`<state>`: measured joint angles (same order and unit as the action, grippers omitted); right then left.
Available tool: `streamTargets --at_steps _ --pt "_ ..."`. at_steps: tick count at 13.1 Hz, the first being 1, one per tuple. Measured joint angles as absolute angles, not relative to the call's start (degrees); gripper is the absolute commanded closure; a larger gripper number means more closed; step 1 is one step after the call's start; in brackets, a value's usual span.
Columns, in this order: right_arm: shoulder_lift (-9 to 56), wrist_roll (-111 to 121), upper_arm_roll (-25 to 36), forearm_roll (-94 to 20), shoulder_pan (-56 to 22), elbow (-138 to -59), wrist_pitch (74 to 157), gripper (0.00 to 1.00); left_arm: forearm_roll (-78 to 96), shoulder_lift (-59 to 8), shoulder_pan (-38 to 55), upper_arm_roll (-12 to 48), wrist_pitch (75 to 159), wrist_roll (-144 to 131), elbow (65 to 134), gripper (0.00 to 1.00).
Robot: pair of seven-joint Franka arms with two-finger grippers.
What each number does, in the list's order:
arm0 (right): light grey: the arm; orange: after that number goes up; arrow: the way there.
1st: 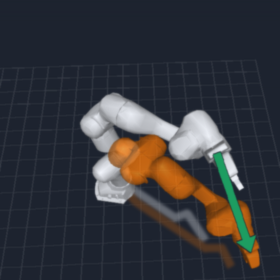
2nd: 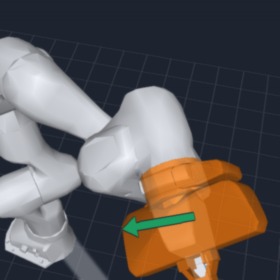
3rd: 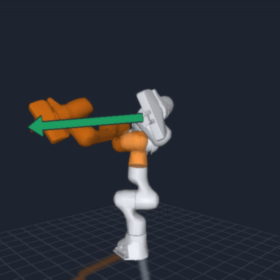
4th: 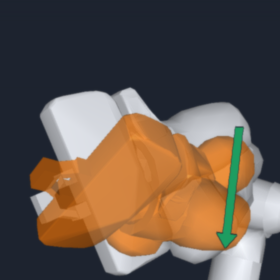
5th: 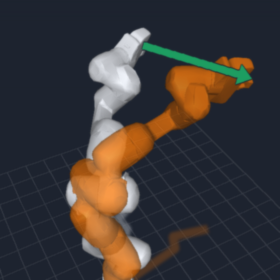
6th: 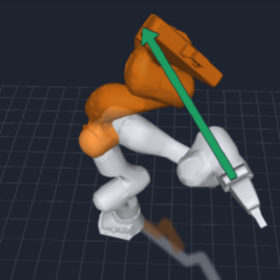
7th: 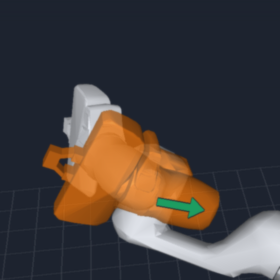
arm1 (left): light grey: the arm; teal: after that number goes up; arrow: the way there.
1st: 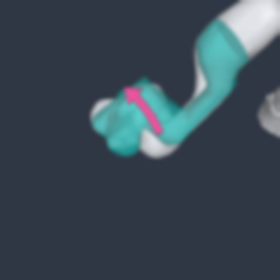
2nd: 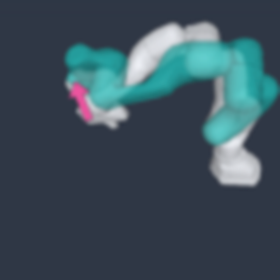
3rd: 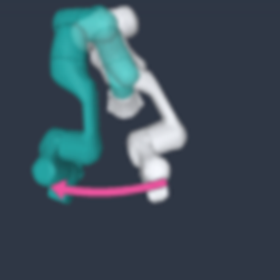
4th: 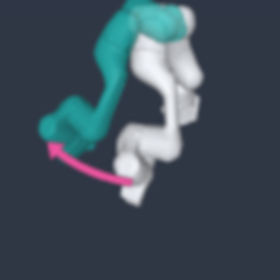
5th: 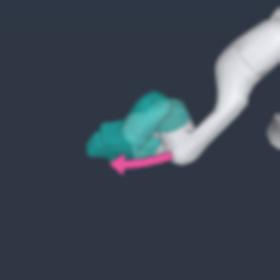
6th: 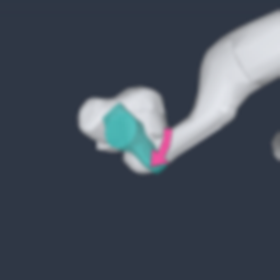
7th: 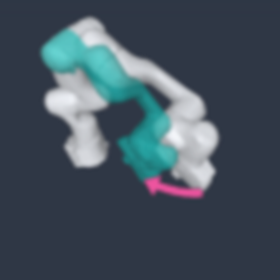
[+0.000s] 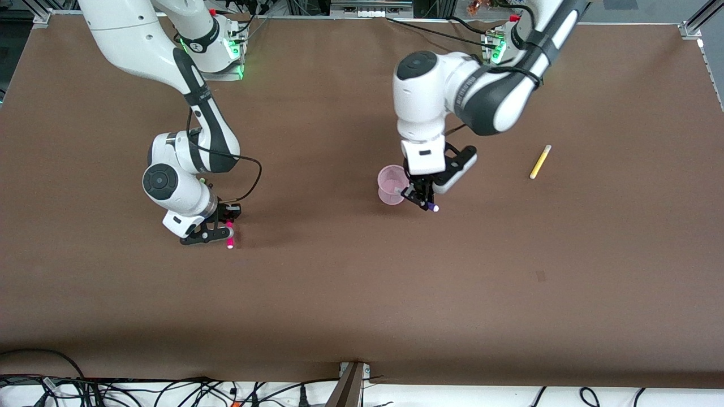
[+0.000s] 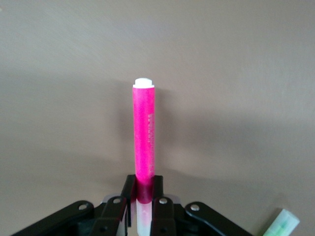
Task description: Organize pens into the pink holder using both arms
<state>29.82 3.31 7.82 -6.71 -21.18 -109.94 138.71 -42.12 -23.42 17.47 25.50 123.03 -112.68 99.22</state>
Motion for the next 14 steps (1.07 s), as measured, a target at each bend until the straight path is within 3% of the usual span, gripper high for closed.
streamTargets --at_steps 5,12,13,14 --pt "20.8 8.0 6.3 -6.7 -21.3 -109.4 137.6 0.92 -51.1 -24.7 21.5 25.4 117.5 -121.3 101.2 1.0" --pt "5.2 11.9 1.3 -6.8 -21.4 -109.6 130.0 0.92 -55.4 -28.5 27.0 25.4 112.7 -130.4 101.9 1.0" --pt "3.9 11.9 0.6 -6.8 -21.4 -109.6 130.0 0.92 -55.4 -28.6 27.3 25.4 112.2 -131.0 101.9 0.83" --pt "2.8 11.9 -0.1 -6.8 -21.4 -109.7 130.0 0.92 -55.4 -28.6 27.6 25.4 112.2 -131.5 101.9 0.51"
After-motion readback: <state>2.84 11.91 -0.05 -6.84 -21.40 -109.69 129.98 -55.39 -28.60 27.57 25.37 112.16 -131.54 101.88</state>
